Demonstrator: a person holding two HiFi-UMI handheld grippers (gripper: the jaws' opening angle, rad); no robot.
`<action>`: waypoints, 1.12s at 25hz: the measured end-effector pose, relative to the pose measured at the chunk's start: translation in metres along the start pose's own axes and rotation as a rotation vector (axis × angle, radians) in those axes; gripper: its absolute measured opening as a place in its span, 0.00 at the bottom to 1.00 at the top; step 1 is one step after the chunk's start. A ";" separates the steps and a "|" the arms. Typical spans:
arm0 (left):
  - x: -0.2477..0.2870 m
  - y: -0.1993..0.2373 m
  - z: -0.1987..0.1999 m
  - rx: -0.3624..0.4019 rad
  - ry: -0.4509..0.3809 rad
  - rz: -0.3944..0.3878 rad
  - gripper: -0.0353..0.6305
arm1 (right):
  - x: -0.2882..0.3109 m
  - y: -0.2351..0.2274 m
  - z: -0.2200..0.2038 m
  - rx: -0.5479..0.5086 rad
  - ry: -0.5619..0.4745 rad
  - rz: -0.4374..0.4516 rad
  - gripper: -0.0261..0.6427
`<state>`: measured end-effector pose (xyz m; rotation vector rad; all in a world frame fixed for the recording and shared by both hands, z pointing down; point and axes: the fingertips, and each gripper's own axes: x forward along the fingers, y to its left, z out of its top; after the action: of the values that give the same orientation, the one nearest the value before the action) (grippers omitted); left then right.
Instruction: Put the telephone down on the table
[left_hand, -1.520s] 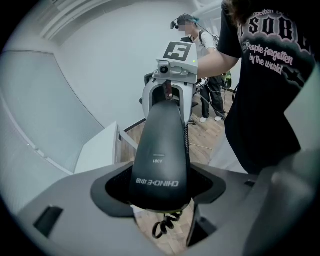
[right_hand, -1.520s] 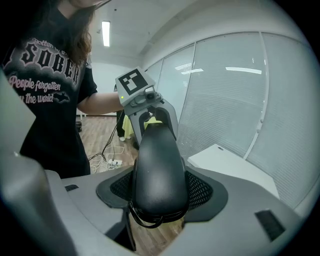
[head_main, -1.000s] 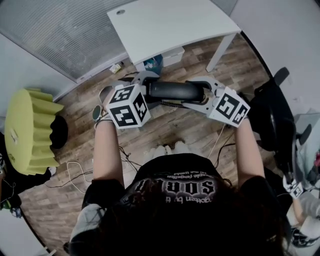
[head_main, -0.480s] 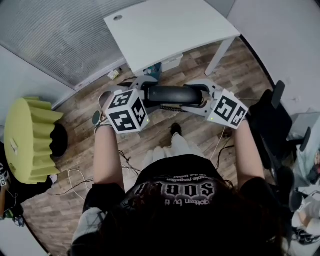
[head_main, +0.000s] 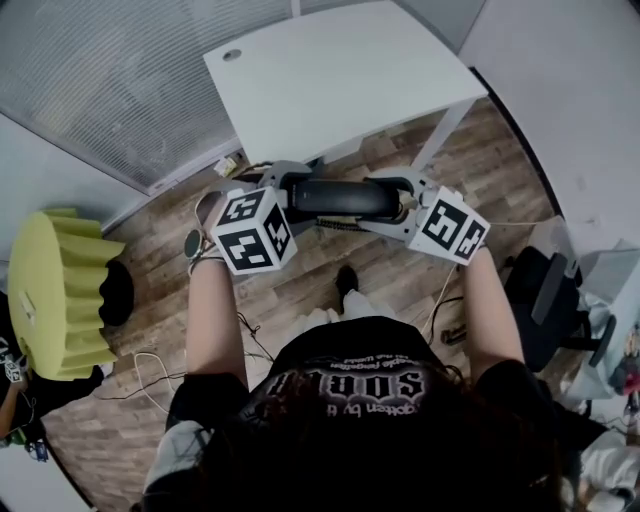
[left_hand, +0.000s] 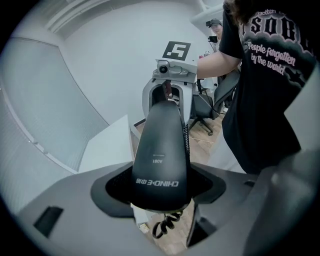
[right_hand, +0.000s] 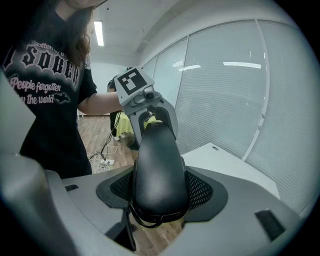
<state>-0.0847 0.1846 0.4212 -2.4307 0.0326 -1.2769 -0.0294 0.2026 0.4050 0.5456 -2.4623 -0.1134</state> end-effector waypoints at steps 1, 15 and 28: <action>0.004 0.008 0.000 -0.002 0.003 0.000 0.50 | 0.001 -0.009 -0.001 0.005 -0.005 0.001 0.46; 0.060 0.108 0.026 -0.010 0.021 -0.004 0.50 | -0.013 -0.121 -0.034 0.011 -0.022 0.019 0.46; 0.088 0.157 0.030 -0.011 0.034 -0.012 0.50 | -0.011 -0.175 -0.050 0.021 -0.034 0.020 0.46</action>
<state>0.0153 0.0323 0.4197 -2.4224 0.0350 -1.3263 0.0703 0.0497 0.4034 0.5328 -2.5041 -0.0894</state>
